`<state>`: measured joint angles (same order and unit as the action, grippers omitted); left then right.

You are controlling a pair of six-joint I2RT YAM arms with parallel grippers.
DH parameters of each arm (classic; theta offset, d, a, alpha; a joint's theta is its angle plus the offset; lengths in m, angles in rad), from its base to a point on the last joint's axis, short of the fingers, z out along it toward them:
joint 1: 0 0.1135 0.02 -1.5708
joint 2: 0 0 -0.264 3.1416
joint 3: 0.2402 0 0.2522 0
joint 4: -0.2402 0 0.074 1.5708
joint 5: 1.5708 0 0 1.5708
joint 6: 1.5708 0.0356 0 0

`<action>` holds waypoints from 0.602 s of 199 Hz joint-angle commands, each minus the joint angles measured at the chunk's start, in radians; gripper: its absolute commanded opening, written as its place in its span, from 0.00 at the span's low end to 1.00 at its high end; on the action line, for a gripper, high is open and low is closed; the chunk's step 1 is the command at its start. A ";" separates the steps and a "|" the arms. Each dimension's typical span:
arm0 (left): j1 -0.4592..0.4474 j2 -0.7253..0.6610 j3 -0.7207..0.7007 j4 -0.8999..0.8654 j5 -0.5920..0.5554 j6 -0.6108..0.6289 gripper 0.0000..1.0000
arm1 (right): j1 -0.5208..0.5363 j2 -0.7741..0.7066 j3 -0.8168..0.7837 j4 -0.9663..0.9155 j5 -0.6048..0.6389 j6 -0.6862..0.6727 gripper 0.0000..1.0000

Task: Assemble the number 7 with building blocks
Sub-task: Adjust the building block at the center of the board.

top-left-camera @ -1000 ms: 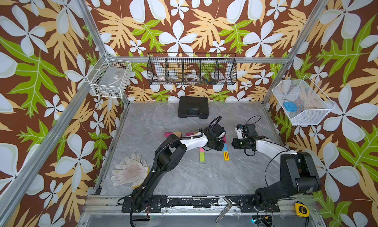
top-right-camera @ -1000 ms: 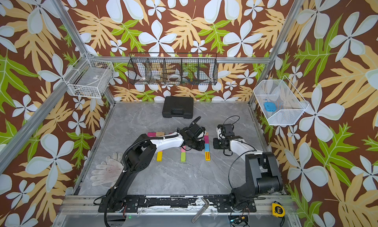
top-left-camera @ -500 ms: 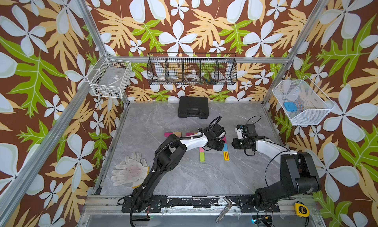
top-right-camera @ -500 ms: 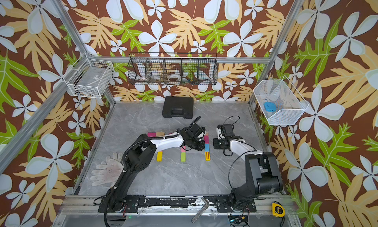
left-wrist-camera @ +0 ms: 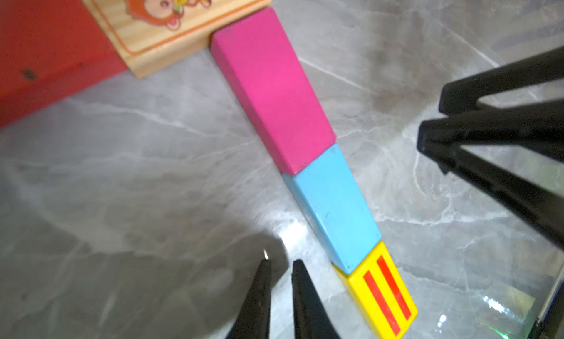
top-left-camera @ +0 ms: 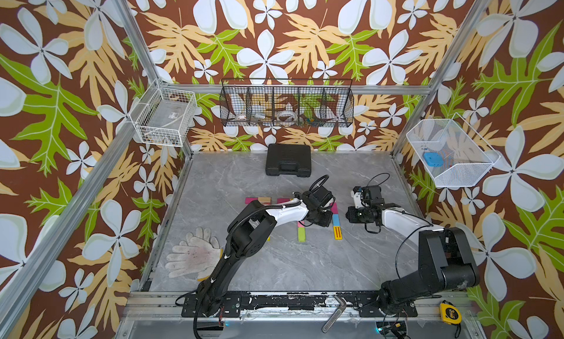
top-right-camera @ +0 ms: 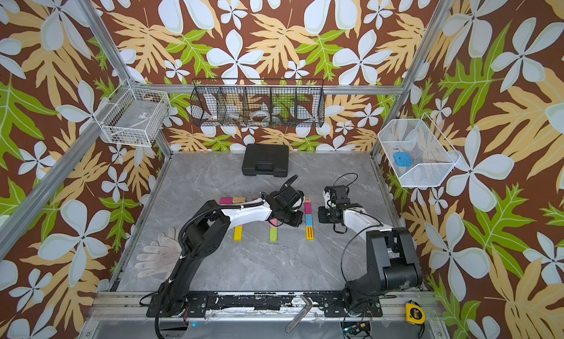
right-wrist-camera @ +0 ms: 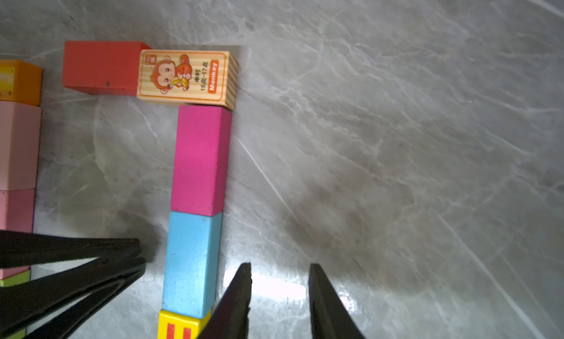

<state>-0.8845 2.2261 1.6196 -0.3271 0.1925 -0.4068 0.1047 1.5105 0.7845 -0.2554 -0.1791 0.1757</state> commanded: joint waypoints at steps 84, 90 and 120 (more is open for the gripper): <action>-0.064 -0.054 -0.114 -0.003 0.048 -0.030 0.17 | -0.001 -0.015 -0.012 0.015 0.017 0.004 0.32; -0.065 -0.050 -0.109 -0.003 0.048 -0.030 0.17 | -0.002 -0.015 -0.012 0.015 0.017 0.002 0.32; -0.066 -0.031 -0.080 -0.015 0.052 -0.026 0.18 | -0.002 -0.019 -0.014 0.015 0.017 0.001 0.32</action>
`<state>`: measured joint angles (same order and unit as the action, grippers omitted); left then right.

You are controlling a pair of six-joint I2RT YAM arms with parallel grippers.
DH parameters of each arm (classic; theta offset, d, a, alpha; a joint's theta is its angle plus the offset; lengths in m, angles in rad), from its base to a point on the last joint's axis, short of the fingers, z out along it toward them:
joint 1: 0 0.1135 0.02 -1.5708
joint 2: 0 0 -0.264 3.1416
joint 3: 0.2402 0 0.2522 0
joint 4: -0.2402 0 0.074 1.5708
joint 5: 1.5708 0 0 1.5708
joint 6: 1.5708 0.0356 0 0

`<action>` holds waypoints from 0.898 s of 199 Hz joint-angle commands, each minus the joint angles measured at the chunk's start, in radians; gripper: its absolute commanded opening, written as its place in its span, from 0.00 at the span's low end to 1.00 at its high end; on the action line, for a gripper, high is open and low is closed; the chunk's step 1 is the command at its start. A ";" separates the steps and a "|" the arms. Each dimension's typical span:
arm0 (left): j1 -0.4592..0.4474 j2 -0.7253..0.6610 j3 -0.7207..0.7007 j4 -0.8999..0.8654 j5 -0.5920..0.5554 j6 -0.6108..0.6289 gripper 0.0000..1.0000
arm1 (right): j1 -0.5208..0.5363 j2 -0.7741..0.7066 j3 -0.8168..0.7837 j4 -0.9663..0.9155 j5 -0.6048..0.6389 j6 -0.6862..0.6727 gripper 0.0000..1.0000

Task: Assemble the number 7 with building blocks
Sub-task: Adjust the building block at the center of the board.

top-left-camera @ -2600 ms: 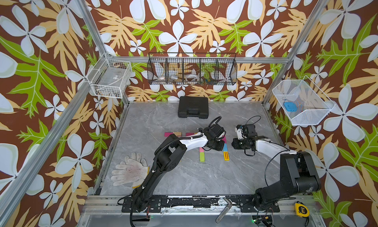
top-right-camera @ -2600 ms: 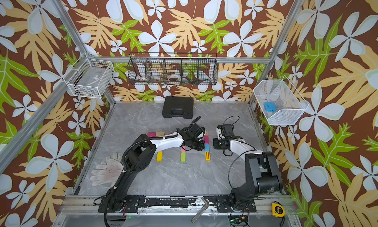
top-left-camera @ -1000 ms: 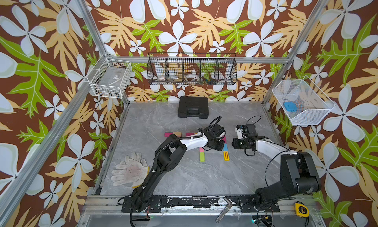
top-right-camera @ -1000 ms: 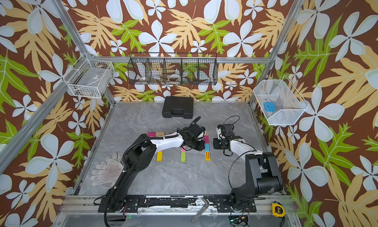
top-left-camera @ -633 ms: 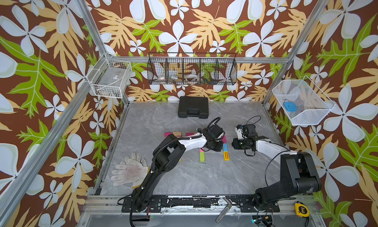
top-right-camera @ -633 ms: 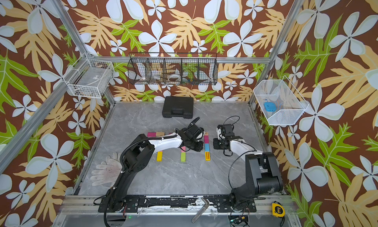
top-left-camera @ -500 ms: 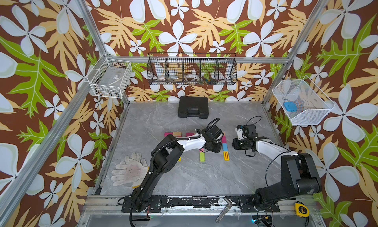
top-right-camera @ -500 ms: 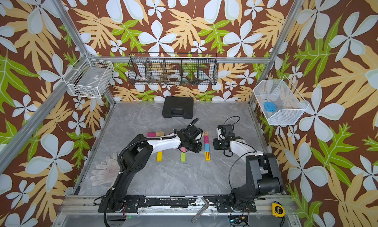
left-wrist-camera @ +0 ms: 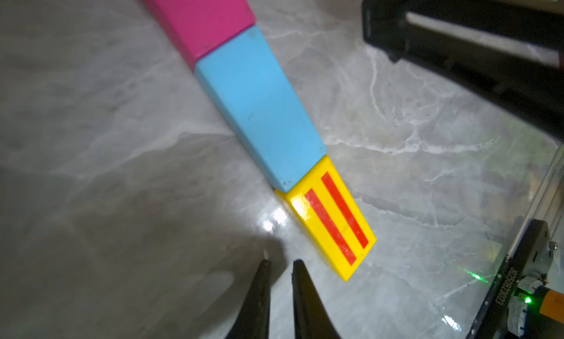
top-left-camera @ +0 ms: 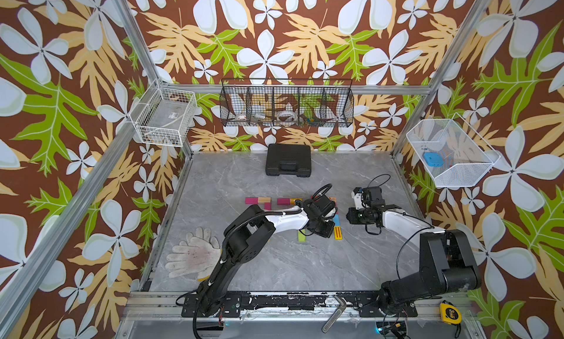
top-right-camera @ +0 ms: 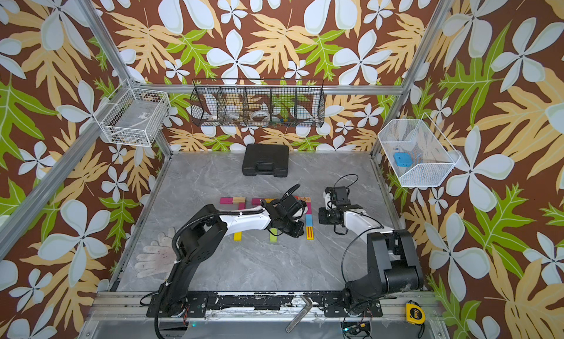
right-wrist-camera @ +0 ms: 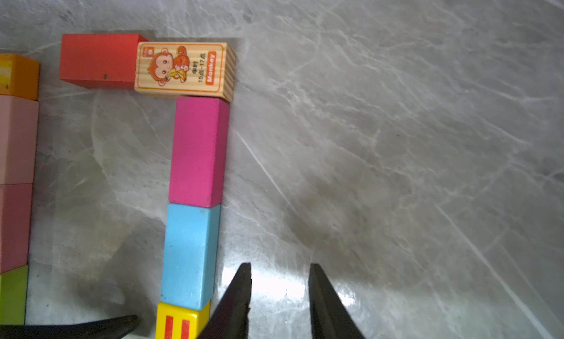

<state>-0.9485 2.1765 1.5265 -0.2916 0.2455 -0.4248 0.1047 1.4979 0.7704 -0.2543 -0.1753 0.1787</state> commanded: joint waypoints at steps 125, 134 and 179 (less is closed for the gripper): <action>-0.001 0.036 0.032 -0.066 -0.003 0.004 0.19 | -0.003 -0.011 0.000 0.013 0.013 -0.004 0.32; 0.000 0.034 0.029 -0.067 -0.005 0.004 0.19 | -0.001 -0.014 0.001 0.013 0.013 -0.004 0.32; 0.001 0.008 0.012 -0.061 -0.032 0.004 0.18 | -0.001 -0.014 0.000 0.012 0.011 -0.005 0.32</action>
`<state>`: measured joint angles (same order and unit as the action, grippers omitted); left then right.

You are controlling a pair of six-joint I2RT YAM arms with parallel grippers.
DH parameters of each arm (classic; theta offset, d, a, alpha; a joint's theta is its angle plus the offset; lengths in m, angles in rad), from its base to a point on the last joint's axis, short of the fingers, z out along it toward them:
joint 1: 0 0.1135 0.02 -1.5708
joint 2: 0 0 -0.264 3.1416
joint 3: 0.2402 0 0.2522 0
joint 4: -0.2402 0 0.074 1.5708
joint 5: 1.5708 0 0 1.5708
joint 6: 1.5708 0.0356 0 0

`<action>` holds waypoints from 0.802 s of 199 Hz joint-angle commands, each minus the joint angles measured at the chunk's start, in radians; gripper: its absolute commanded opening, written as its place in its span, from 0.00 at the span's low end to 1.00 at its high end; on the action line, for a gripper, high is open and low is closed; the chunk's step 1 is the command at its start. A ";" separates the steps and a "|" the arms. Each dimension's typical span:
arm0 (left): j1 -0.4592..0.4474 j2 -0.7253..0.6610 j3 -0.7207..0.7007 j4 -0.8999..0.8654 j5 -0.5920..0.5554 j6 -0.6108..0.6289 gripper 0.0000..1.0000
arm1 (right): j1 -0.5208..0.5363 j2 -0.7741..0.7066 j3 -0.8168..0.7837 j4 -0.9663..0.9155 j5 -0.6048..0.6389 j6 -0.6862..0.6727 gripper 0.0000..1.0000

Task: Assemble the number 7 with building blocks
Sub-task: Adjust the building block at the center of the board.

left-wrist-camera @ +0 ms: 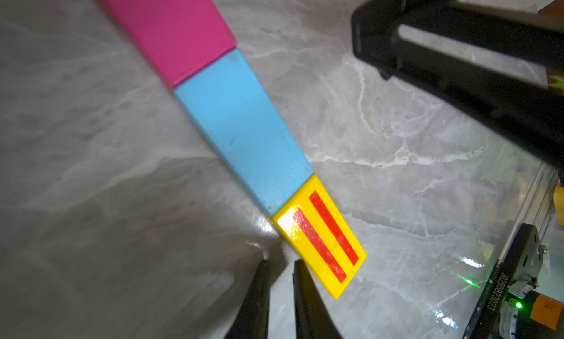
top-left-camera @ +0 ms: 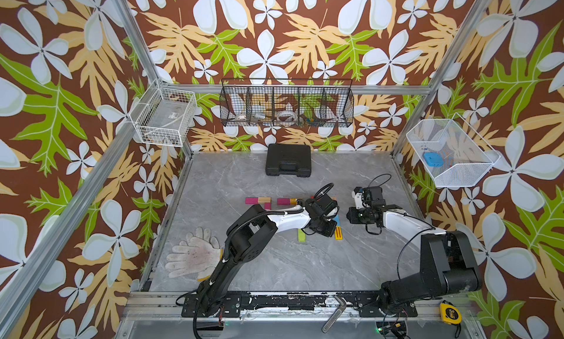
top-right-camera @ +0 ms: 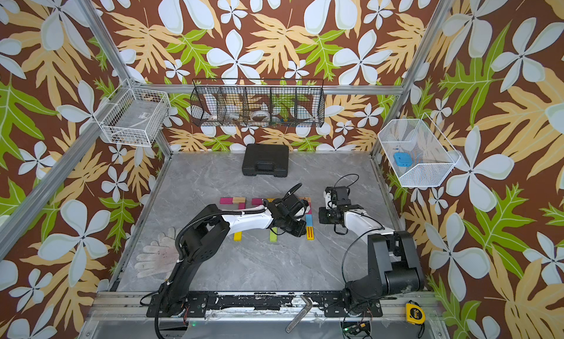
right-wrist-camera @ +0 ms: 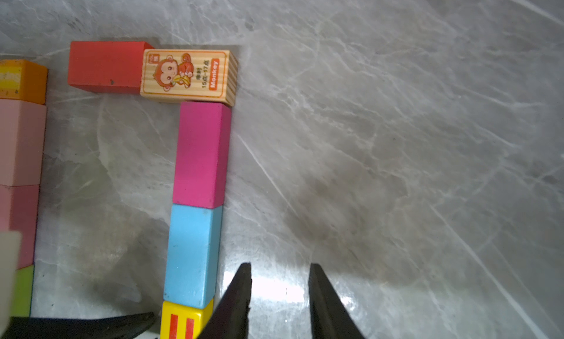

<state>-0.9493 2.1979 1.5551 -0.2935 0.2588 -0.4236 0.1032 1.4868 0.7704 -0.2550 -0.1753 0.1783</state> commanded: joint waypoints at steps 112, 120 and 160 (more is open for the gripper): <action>0.208 -0.278 -0.178 0.007 -0.130 0.071 0.16 | 0.143 0.032 0.154 0.034 -0.058 -0.032 0.32; 0.232 -0.288 -0.188 0.007 -0.139 0.067 0.15 | 0.169 0.058 0.190 0.029 -0.050 -0.027 0.32; 0.330 -0.328 -0.238 0.037 -0.182 0.061 0.08 | 0.284 0.199 0.338 0.023 -0.032 0.001 0.31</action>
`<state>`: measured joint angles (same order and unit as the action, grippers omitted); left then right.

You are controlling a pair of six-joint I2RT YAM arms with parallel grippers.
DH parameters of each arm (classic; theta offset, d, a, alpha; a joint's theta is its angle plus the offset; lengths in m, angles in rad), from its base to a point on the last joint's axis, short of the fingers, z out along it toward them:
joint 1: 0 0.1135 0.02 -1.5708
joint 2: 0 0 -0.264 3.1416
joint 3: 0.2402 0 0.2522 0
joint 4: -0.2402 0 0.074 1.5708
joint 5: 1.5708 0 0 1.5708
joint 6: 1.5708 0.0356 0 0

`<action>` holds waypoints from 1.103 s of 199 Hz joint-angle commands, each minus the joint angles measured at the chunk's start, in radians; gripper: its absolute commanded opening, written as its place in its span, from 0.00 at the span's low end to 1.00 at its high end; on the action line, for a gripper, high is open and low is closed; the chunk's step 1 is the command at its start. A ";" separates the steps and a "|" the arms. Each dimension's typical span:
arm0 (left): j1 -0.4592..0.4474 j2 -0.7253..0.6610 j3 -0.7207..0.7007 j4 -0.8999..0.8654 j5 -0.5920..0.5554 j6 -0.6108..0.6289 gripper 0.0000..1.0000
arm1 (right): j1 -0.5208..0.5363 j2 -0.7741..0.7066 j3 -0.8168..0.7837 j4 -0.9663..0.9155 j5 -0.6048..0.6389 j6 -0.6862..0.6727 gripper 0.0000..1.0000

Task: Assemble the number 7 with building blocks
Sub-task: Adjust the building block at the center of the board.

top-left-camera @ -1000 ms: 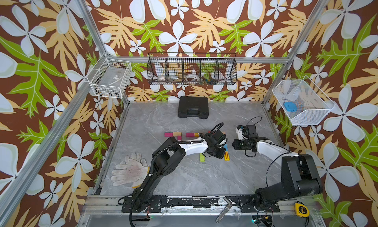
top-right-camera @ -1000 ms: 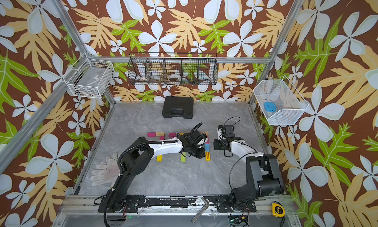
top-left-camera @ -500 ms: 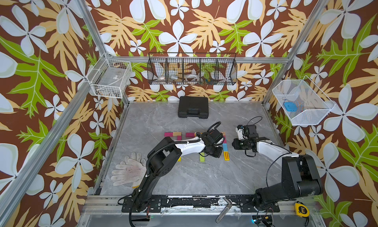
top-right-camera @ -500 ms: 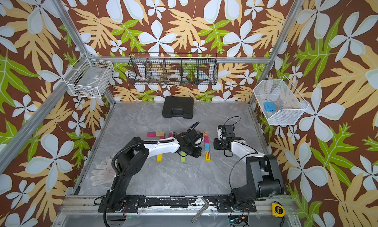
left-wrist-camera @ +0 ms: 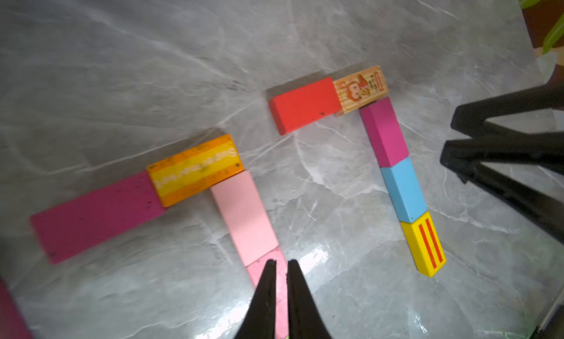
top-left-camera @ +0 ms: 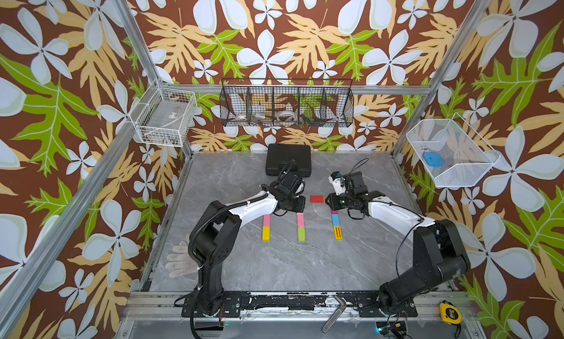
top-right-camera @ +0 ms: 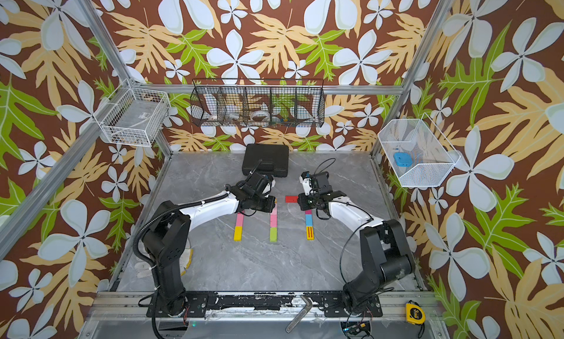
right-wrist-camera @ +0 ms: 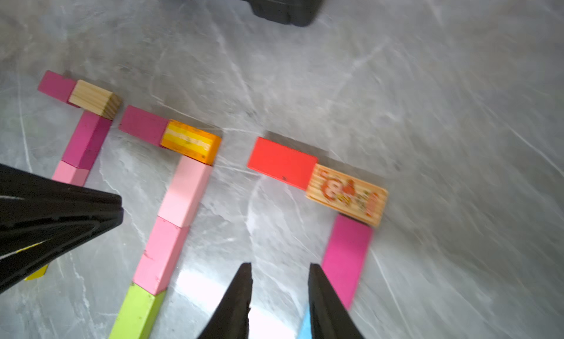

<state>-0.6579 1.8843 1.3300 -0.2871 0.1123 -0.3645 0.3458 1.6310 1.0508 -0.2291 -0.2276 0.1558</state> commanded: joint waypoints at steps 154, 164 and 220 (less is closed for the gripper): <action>0.175 0.071 0.060 -0.031 -0.120 0.036 0.00 | 0.157 0.355 0.327 -0.073 0.107 0.084 0.22; 0.176 0.067 0.058 -0.030 -0.113 0.039 0.00 | 0.158 0.342 0.306 -0.064 0.111 0.092 0.22; 0.175 0.043 0.040 -0.009 -0.069 0.041 0.00 | 0.171 0.314 0.232 -0.048 0.113 0.112 0.22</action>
<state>-0.4854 1.9430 1.3739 -0.3103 0.0135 -0.3351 0.5106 1.9518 1.2976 -0.2836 -0.1261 0.2520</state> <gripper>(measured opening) 0.050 0.221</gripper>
